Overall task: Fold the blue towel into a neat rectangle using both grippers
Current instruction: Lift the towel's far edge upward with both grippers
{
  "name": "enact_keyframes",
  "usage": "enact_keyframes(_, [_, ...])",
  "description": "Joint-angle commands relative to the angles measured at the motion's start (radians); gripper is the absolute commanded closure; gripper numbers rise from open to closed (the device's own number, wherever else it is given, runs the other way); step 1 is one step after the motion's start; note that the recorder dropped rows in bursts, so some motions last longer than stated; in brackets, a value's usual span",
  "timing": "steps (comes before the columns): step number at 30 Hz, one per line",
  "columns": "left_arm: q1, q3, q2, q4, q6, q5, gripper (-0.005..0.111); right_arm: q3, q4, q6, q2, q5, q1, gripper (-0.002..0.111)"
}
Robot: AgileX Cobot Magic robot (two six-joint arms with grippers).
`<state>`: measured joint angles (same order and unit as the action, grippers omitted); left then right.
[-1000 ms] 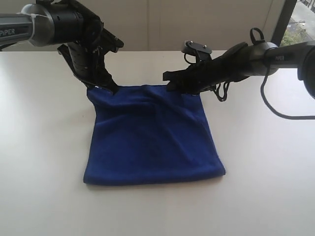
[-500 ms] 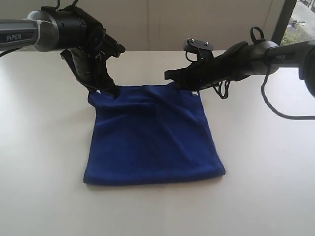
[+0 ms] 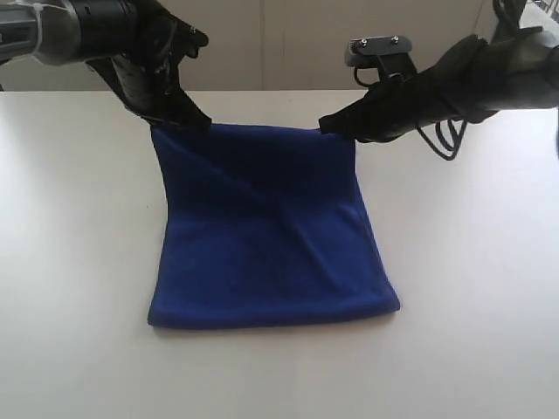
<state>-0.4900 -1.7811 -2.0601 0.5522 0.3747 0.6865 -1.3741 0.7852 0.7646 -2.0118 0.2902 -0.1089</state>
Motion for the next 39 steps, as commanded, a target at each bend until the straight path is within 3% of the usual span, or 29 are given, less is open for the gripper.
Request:
enact_keyframes(1, [-0.013, 0.018, 0.072, -0.039, -0.026, 0.047, 0.107, 0.115, -0.019, 0.022, 0.132, -0.054, 0.011, 0.108])
enact_keyframes(8, [-0.069, 0.222, 0.244, -0.054, 0.013, -0.038, 0.107, 0.242, -0.019, 0.043, 0.334, -0.061, 0.009, 0.108])
enact_keyframes(14, [-0.08, 0.423, 0.435, -0.035, 0.078, -0.162, 0.107, 0.351, -0.023, 0.047, 0.538, 0.001, 0.008, 0.108])
enact_keyframes(21, [-0.076, 0.519, 0.462, 0.06, 0.145, -0.292, 0.107, 0.398, -0.025, 0.054, 0.54, -0.064, 0.008, 0.108])
enact_keyframes(28, [0.006, 0.523, 0.348, 0.087, 0.201, -0.44, 0.107, 0.373, -0.025, 0.078, 0.357, -0.205, 0.008, 0.108])
enact_keyframes(39, [0.13, 0.522, 0.236, 0.087, 0.201, -0.687, 0.107, 0.174, -0.025, 0.103, 0.132, -0.219, 0.008, 0.108])
